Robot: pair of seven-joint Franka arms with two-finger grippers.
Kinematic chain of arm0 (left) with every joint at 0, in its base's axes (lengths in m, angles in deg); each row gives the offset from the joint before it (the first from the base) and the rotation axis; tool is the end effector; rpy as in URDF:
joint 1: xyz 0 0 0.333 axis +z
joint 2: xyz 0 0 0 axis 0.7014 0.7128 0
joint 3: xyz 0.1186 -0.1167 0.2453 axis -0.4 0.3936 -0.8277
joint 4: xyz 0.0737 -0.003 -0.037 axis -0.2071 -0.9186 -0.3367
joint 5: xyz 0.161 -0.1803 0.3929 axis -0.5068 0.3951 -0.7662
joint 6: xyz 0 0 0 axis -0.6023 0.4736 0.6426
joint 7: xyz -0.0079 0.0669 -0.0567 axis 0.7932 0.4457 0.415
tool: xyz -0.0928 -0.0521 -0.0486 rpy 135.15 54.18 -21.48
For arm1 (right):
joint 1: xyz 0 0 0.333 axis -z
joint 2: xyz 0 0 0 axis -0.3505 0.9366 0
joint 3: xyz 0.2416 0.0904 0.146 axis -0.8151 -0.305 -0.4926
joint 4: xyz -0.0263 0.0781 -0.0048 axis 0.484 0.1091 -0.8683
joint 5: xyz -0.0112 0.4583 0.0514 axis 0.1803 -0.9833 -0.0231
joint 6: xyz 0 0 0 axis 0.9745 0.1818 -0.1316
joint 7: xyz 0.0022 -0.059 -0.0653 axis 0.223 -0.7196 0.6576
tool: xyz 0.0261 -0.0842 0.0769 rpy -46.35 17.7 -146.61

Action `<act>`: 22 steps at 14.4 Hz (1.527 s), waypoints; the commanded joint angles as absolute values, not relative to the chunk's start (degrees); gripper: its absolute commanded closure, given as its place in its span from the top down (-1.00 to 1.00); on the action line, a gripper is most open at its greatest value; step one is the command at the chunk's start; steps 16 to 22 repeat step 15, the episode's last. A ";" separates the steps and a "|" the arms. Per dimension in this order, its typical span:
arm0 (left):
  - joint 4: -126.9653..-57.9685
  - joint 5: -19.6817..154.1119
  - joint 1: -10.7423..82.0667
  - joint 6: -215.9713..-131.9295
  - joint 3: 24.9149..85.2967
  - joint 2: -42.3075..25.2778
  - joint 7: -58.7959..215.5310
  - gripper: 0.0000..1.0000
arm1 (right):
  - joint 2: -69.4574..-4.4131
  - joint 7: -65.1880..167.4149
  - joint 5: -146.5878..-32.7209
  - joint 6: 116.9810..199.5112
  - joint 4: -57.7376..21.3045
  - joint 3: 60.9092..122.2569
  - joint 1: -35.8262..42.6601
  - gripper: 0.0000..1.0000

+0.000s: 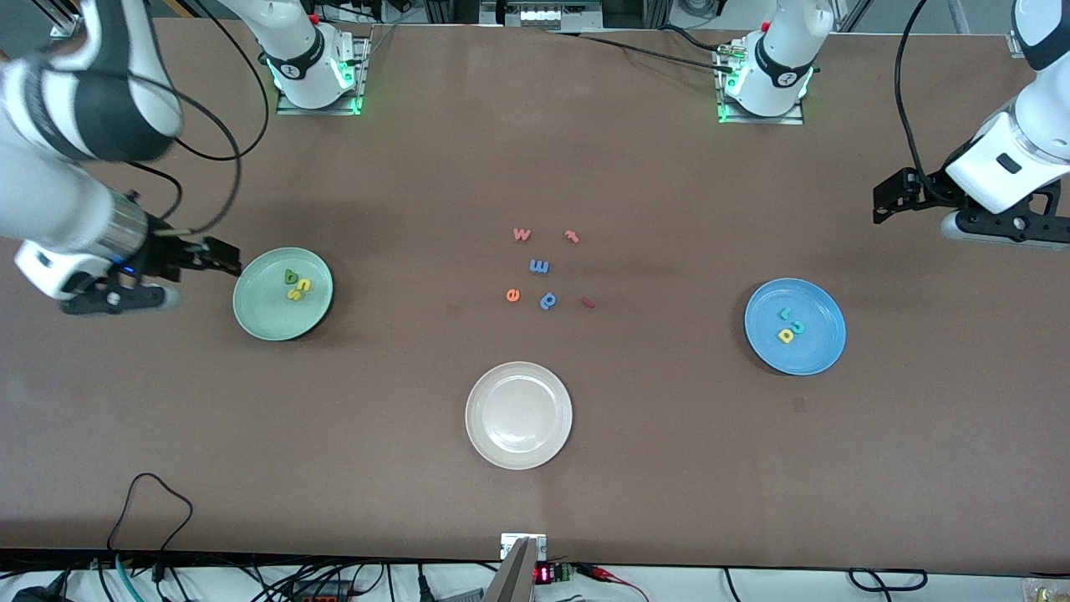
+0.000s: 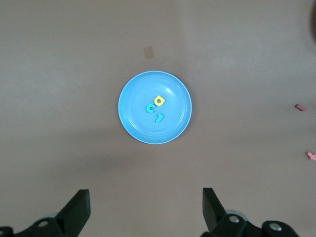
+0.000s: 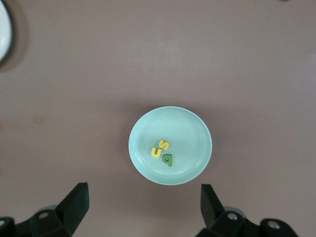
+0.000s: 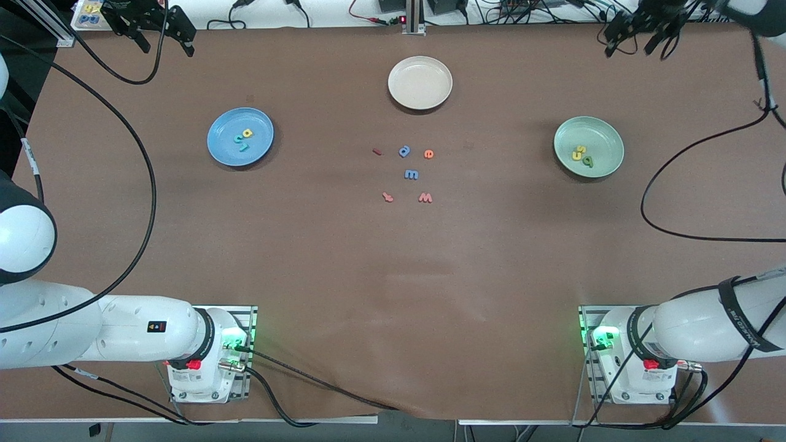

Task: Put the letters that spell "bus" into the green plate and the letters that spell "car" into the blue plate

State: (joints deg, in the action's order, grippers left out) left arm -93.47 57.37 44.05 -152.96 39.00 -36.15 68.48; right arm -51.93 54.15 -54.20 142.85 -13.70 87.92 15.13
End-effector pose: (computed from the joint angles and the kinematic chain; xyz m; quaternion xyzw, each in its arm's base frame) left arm 0.6153 -0.0266 0.5256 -0.9983 0.0536 0.0229 0.0078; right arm 0.6672 0.0455 0.4726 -0.9986 -0.0464 0.0249 0.0100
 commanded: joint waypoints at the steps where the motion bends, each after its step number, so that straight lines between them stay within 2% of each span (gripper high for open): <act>1: -93.30 58.05 44.45 -151.10 39.68 -37.21 68.84 1.00 | -55.55 53.60 -51.93 138.18 -11.39 88.68 15.94 1.00; 4: -92.95 58.05 44.45 -151.18 39.68 -37.04 68.93 1.00 | -59.60 53.51 -52.02 134.12 -11.13 90.09 16.12 1.00; 22: -91.28 58.05 44.36 -148.46 40.74 -37.04 69.72 1.00 | -59.61 53.60 -52.11 134.65 -10.60 90.70 16.30 1.00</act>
